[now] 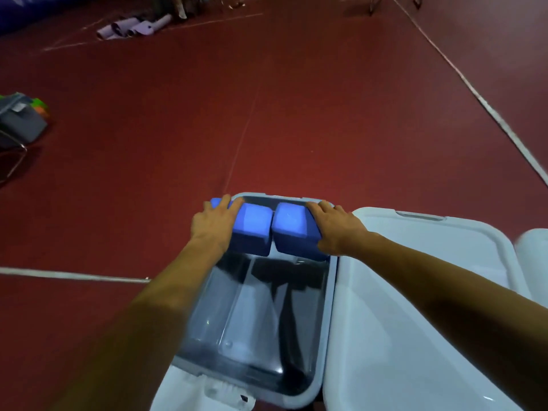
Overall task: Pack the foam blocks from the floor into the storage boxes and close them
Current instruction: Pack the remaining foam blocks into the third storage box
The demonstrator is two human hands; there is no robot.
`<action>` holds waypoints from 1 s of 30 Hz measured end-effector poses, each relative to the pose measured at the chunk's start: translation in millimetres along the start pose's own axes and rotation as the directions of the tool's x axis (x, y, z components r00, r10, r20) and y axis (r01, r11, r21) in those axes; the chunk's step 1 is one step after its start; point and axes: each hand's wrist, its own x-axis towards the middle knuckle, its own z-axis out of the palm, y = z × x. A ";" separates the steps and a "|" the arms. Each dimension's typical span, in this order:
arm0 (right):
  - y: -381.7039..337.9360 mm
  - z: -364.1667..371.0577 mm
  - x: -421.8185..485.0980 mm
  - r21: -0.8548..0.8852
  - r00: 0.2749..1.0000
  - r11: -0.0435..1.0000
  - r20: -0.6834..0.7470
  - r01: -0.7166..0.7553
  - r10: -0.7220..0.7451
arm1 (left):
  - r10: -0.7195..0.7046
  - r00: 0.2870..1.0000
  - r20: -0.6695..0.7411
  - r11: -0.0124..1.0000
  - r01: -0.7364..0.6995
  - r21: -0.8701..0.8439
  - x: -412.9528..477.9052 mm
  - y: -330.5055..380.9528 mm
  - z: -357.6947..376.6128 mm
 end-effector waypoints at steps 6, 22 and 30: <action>15.0 38.7 41.6 -0.142 0.998 0.989 0.047 -0.030 0.037 | -0.023 1.000 0.012 0.999 0.023 0.032 36.7 18.0 52.2; 67.0 113.1 106.4 -0.383 0.999 0.923 0.031 0.037 -0.027 | 0.000 0.990 0.144 1.000 -0.005 0.030 124.7 59.2 134.3; 71.2 134.4 110.7 -0.345 1.000 0.938 0.016 -0.013 0.020 | 0.048 0.987 0.153 0.998 -0.054 0.035 138.4 60.1 155.4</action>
